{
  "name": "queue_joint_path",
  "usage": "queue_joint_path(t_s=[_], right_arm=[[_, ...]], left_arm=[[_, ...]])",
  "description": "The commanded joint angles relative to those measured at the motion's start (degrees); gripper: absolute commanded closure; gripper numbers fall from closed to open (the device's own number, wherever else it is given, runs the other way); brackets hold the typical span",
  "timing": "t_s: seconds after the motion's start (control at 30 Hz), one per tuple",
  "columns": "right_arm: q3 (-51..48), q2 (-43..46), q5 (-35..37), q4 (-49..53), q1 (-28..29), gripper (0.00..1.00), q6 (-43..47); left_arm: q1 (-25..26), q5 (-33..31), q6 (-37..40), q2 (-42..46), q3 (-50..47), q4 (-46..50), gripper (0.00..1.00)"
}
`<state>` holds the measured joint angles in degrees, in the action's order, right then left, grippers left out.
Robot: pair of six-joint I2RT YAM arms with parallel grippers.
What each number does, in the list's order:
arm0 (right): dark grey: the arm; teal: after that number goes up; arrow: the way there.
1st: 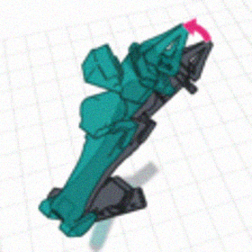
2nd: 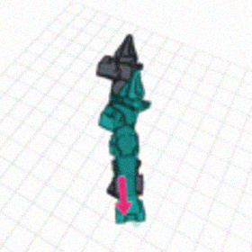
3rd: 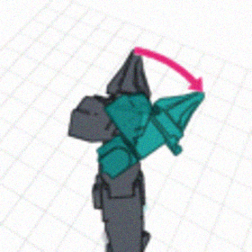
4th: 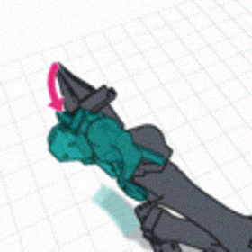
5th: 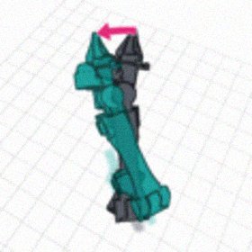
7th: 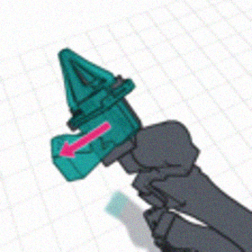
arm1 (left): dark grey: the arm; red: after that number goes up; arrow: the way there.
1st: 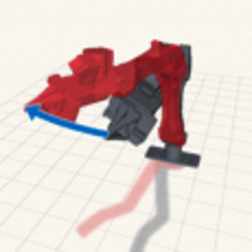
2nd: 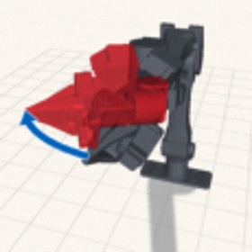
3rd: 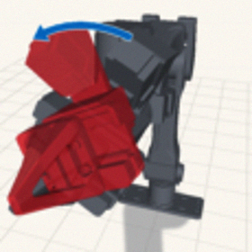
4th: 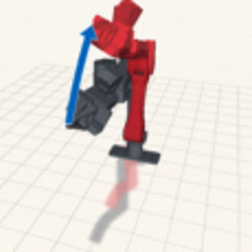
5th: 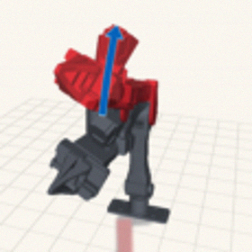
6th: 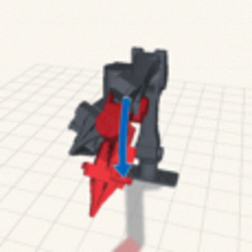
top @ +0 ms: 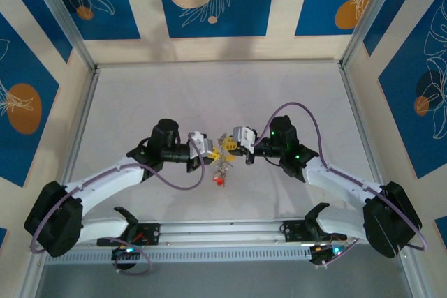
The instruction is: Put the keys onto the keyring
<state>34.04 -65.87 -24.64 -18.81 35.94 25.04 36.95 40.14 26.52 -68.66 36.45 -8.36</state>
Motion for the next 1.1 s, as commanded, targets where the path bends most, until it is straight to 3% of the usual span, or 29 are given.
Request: queue_joint_path(t_s=[0.0,0.07,0.13,0.47,0.87,1.07], right_arm=[[1.69,-0.43,1.10,-0.15,0.05,1.00,-0.95],[1.67,-0.51,0.99,-0.77,0.09,1.00,-1.43],[1.62,-0.66,0.83,-1.38,0.09,1.00,-1.74],[1.42,-0.76,0.72,-1.66,0.09,1.00,-1.91],[1.46,-1.81,0.83,-2.84,-0.35,1.00,-4.18],[1.05,-1.68,0.49,-3.03,-0.61,1.00,-4.46]], left_arm=[[0.67,-0.94,1.64,1.46,1.47,1.45,0.94],[0.69,-0.21,1.59,0.94,1.90,2.38,0.77],[0.75,0.91,1.59,-0.09,2.47,3.50,0.72],[0.85,0.75,1.12,-1.27,2.49,2.14,0.72],[1.55,-2.78,3.36,-0.63,2.05,4.98,0.65],[1.74,-5.05,1.61,-0.61,0.27,0.73,0.64]])
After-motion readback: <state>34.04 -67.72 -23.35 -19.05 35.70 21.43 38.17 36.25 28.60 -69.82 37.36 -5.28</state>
